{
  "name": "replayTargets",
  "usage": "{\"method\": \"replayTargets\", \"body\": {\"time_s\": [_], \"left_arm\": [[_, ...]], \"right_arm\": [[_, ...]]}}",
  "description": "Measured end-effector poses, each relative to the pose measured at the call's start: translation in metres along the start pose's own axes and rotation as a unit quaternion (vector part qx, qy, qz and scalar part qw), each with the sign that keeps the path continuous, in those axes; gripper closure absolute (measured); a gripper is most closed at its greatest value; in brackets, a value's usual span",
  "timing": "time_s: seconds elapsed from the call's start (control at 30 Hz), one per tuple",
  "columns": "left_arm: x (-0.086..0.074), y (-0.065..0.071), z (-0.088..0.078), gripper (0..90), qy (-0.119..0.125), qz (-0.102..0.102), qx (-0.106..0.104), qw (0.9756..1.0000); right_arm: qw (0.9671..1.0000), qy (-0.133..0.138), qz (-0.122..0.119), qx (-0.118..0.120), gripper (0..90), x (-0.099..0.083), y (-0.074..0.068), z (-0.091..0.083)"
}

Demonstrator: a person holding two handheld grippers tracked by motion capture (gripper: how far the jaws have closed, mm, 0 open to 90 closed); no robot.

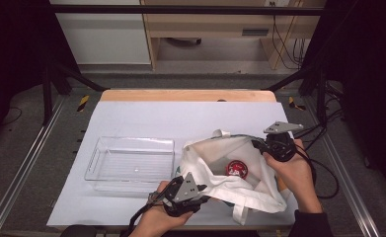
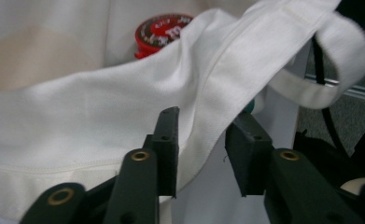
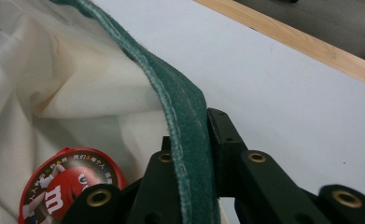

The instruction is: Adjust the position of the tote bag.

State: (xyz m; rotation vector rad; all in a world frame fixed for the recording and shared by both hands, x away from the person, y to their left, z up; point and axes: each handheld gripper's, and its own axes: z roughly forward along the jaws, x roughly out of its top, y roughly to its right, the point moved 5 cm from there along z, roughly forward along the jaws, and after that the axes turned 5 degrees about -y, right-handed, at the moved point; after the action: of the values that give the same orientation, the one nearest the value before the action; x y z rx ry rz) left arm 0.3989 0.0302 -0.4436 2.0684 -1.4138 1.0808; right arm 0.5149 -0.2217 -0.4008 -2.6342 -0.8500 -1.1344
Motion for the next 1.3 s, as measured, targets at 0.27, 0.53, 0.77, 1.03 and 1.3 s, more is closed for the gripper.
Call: {"method": "replayTargets", "body": {"time_s": [0.27, 0.53, 0.77, 1.03, 1.3], "left_arm": [[0.027, -0.015, -0.029, 54.3, 0.05, -0.005, 0.013, 0.9986], [0.047, -0.031, 0.023, 48.4, 0.003, 0.021, -0.003, 0.9998], [0.031, -0.036, 0.051, 45.1, -0.05, 0.026, -0.026, 0.998], [0.014, -0.026, 0.051, 72.7, -0.088, 0.04, -0.009, 0.9953], [0.01, -0.024, 0.049, 86.9, -0.072, 0.032, -0.001, 0.9969]], "right_arm": [[1.0, 0.0, 0.003, 0.0, 82.5, -0.001, 0.0, 0.001], [1.0, 0.003, 0.001, 0.004, 82.2, 0.0, -0.002, 0.0], [0.9999, 0.007, -0.002, 0.011, 82.3, -0.001, -0.003, -0.003], [0.9999, 0.007, -0.002, 0.009, 83.3, 0.0, -0.003, -0.004], [1.0, 0.0, 0.0, 0.004, 86.3, -0.004, 0.004, 0.006]]}}
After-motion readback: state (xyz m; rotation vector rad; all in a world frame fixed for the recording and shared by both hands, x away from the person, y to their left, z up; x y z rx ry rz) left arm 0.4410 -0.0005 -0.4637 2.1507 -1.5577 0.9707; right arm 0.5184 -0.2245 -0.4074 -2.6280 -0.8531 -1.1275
